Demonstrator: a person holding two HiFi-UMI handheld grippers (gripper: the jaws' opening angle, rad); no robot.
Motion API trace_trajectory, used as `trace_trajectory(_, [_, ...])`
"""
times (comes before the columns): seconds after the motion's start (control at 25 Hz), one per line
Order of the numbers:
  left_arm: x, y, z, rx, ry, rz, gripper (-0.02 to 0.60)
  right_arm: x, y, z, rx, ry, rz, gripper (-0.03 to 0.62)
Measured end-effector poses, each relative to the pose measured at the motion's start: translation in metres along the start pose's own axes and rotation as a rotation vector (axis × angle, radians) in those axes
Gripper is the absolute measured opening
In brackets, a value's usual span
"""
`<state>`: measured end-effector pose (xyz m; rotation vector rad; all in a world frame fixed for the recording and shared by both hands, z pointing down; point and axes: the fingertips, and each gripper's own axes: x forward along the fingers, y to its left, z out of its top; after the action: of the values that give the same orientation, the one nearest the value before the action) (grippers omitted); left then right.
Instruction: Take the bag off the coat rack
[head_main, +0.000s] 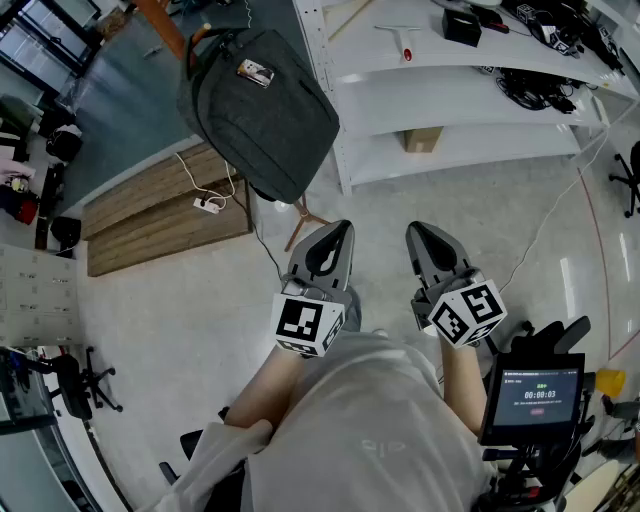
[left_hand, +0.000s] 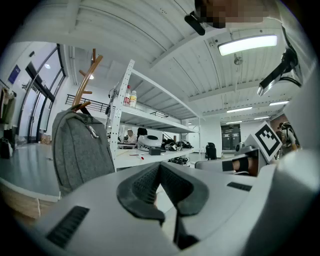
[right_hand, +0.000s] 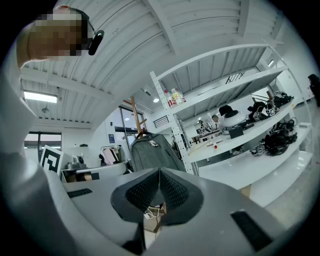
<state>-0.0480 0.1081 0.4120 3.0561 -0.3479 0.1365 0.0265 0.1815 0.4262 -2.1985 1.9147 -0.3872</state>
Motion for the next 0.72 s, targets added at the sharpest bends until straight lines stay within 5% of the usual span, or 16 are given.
trace_trajectory(0.4, [0.112,0.11,0.027,-0.024,-0.027,-0.051,0.006,0.149,-0.046,0.033,-0.028,0.005,-0.01,0.011])
trace_trajectory(0.72, [0.163,0.142,0.041,-0.029,-0.025,-0.069,0.006,0.212,-0.07,0.06,-0.046,-0.003,0.008,0.011])
